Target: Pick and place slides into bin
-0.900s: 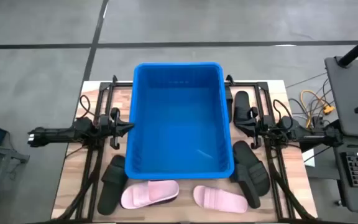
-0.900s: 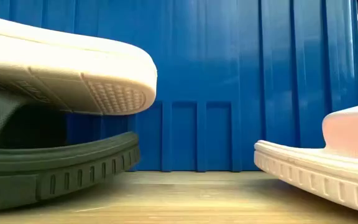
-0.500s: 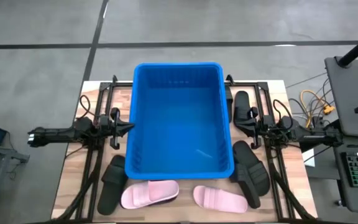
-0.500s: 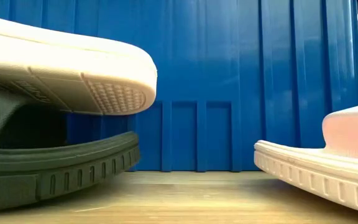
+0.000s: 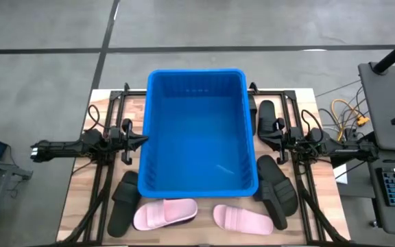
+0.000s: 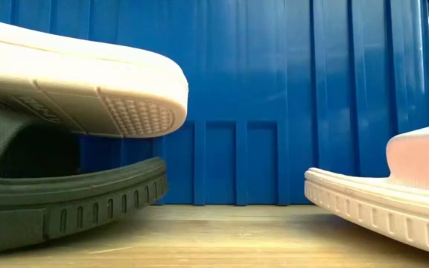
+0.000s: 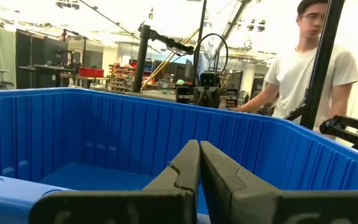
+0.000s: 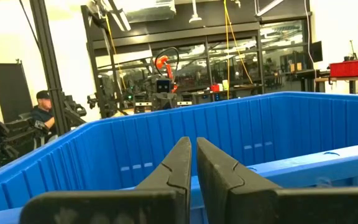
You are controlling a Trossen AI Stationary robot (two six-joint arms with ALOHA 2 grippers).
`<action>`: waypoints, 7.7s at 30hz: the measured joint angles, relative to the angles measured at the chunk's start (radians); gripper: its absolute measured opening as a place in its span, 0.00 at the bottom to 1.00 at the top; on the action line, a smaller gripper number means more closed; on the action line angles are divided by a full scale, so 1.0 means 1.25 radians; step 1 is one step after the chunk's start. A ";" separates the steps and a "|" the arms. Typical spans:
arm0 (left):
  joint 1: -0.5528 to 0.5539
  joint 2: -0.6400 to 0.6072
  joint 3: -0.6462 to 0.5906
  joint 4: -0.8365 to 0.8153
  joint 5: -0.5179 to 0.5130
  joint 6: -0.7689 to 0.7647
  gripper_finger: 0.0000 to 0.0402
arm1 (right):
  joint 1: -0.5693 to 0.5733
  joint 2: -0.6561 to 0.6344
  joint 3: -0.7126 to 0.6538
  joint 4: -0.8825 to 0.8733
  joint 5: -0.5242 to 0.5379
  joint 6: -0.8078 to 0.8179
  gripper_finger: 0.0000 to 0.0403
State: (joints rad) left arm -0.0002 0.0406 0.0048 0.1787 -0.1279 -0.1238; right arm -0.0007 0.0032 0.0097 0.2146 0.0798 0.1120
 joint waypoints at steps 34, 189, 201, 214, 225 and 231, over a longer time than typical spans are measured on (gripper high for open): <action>0.000 0.000 0.000 0.000 0.000 0.000 0.00 | 0.000 0.000 0.000 0.000 0.000 0.000 0.04; 0.000 0.171 0.108 0.585 -0.430 0.049 0.31 | 0.000 0.579 0.885 -1.043 0.599 0.445 0.27; 0.000 0.170 0.108 0.585 -0.439 0.048 0.31 | 0.000 0.617 0.977 -1.043 0.075 0.509 0.23; 0.000 0.171 0.107 0.584 -0.450 0.047 0.31 | 0.006 0.638 0.979 -1.114 -0.272 0.769 0.22; 0.000 0.171 0.107 0.584 -0.452 0.046 0.31 | 0.104 0.740 0.978 -1.239 -0.405 0.790 0.40; 0.000 0.171 0.107 0.584 -0.490 0.045 0.31 | 0.199 0.752 1.000 -1.189 -0.321 0.831 0.44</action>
State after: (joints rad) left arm -0.0002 0.2546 0.1387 0.9085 -0.7399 -0.0677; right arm 0.2480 0.9436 1.2602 -1.2721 -0.3219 1.1511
